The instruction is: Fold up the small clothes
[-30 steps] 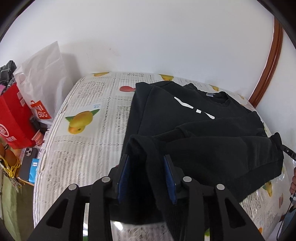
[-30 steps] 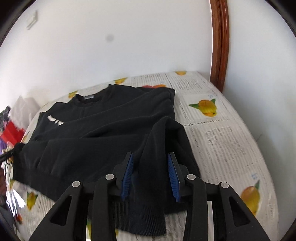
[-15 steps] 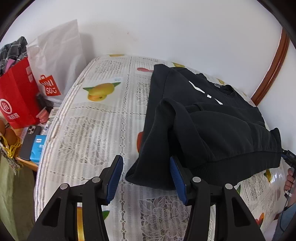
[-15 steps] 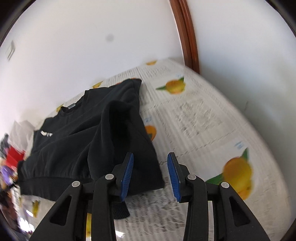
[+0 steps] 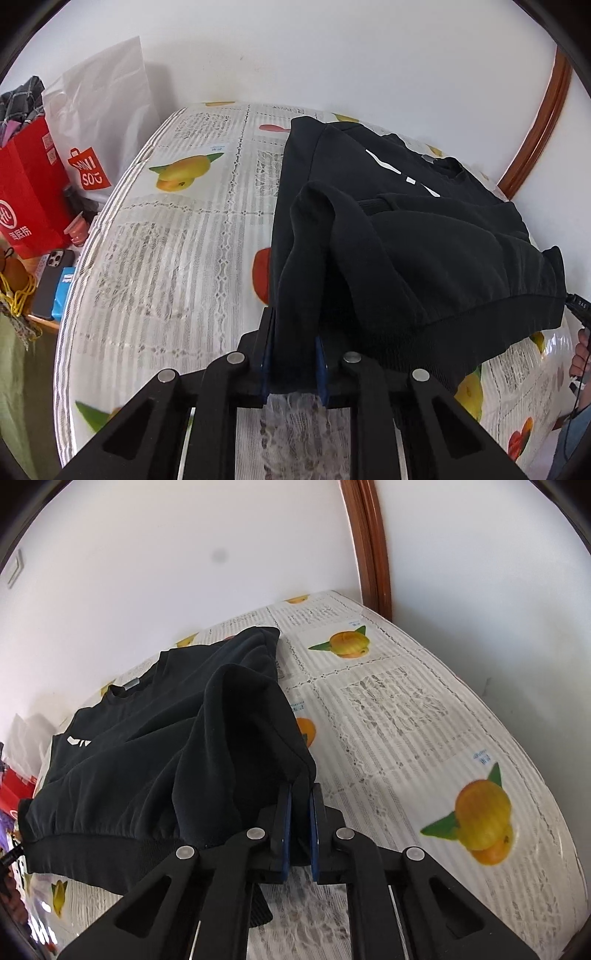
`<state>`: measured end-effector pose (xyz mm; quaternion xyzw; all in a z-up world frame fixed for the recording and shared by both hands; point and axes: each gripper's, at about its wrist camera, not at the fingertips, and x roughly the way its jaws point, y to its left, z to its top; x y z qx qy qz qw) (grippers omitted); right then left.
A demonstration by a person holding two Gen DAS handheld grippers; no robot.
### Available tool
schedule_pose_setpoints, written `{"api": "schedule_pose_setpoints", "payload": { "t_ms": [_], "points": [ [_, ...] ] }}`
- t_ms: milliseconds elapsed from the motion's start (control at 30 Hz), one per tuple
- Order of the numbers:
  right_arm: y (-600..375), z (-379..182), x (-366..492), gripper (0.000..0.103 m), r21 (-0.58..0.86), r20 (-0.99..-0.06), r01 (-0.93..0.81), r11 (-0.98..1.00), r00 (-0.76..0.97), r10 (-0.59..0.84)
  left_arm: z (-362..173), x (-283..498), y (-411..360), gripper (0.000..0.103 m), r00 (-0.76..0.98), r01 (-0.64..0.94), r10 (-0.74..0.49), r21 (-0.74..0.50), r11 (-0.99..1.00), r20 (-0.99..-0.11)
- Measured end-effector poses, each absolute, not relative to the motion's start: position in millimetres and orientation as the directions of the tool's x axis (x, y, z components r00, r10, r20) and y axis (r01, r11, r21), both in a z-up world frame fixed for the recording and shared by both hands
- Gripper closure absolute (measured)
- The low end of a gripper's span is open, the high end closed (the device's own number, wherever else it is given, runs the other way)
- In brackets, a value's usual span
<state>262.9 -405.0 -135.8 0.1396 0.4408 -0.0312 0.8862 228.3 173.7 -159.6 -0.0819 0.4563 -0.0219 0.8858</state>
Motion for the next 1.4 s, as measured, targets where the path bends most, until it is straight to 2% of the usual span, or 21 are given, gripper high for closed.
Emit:
{"api": "schedule_pose_setpoints", "payload": {
  "t_ms": [600,700,833,933,1033,1200,1400],
  "points": [
    [-413,-130,180,0.095,0.237,-0.802,0.212,0.948,0.593,0.068,-150,138,166,0.085,0.583,-0.038,-0.081,-0.126,0.991,-0.808],
    [-414,-131,167,0.088,0.23,-0.808,0.219,0.948,0.586,0.06,-151,126,165,0.083,0.578,-0.04,-0.082,-0.129,0.991,-0.812],
    [-416,-123,149,0.086,0.236,-0.8,0.239,0.942,0.598,0.049,-144,113,168,0.082,0.593,-0.045,-0.091,-0.146,0.988,-0.8],
    [-413,-113,139,0.076,0.241,-0.781,0.211,0.947,0.622,0.061,-135,107,172,0.077,0.608,-0.047,-0.11,-0.174,0.984,-0.786],
    [-402,-107,130,0.072,0.241,-0.761,0.166,0.956,0.644,0.08,-124,100,171,0.072,0.628,-0.018,-0.145,-0.2,0.98,-0.765],
    [-382,-115,126,0.071,0.225,-0.765,0.098,0.969,0.634,0.113,-122,97,157,0.07,0.623,0.058,-0.224,-0.242,0.969,-0.749],
    [-378,-137,131,0.071,0.233,-0.788,0.103,0.967,0.602,0.126,-133,105,136,0.07,0.568,0.132,-0.263,-0.229,0.964,-0.78]
  ]
}}
